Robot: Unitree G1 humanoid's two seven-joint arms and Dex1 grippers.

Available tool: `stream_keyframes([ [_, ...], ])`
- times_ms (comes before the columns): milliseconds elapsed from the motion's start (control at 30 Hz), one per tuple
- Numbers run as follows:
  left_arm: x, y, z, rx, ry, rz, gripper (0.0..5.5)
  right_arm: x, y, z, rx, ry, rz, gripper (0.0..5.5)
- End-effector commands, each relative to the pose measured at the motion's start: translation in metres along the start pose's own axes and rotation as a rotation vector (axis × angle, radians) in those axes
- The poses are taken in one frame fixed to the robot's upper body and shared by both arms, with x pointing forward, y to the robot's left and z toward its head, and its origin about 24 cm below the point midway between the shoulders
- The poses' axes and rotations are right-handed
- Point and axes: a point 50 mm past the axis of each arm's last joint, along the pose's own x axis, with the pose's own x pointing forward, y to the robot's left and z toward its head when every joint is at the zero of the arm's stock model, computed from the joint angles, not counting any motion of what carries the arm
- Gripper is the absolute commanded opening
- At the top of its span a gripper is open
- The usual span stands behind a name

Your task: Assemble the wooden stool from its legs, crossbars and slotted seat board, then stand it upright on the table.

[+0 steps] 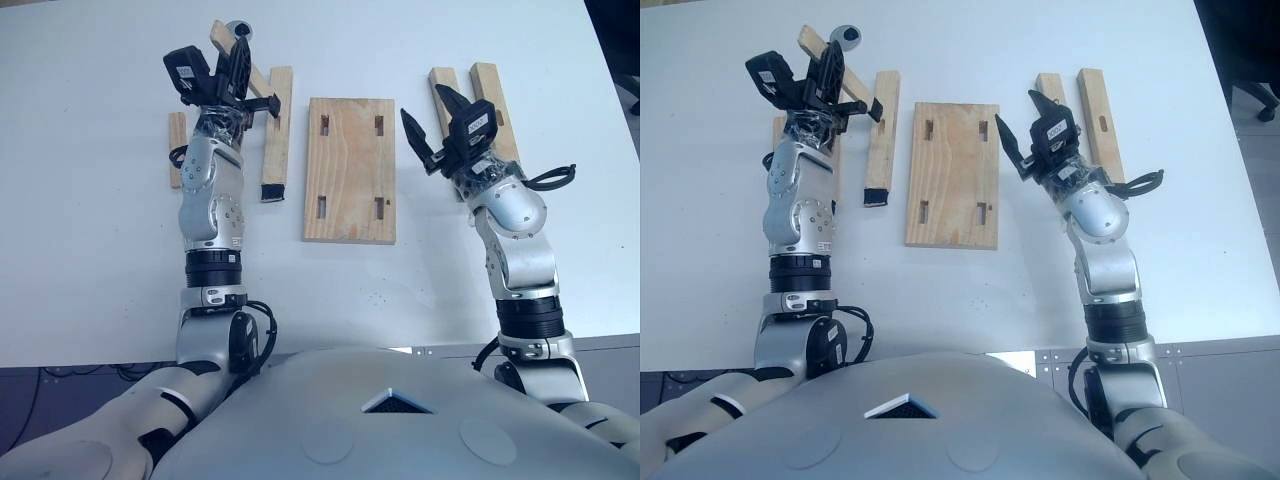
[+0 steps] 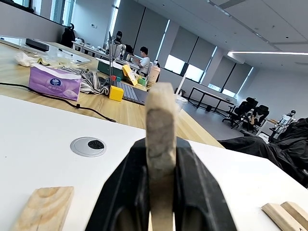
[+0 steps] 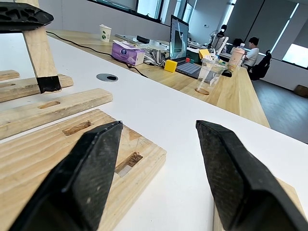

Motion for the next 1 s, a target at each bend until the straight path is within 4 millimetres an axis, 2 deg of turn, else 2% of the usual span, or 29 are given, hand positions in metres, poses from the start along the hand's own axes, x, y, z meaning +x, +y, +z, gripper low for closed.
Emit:
stream_keyframes([
  [33,-0.006,0.008,-0.017,0.018,0.066,0.045,0.38,-0.001,-0.002,-0.002,-0.011,0.013,-0.004,2.81],
  [167,-0.010,0.017,-0.030,0.015,0.110,0.102,0.38,-0.001,-0.002,-0.002,-0.014,0.011,-0.002,2.81],
  [300,-0.013,0.021,-0.034,0.057,0.120,0.140,0.38,-0.001,-0.001,-0.001,-0.016,0.012,0.005,2.81],
  [633,-0.021,0.010,-0.046,0.271,0.104,0.116,0.38,-0.001,0.001,-0.001,-0.018,0.011,0.014,2.81],
  [1000,-0.052,0.018,-0.092,0.317,0.305,0.036,0.38,-0.005,0.004,-0.002,-0.018,0.018,0.023,2.81],
])
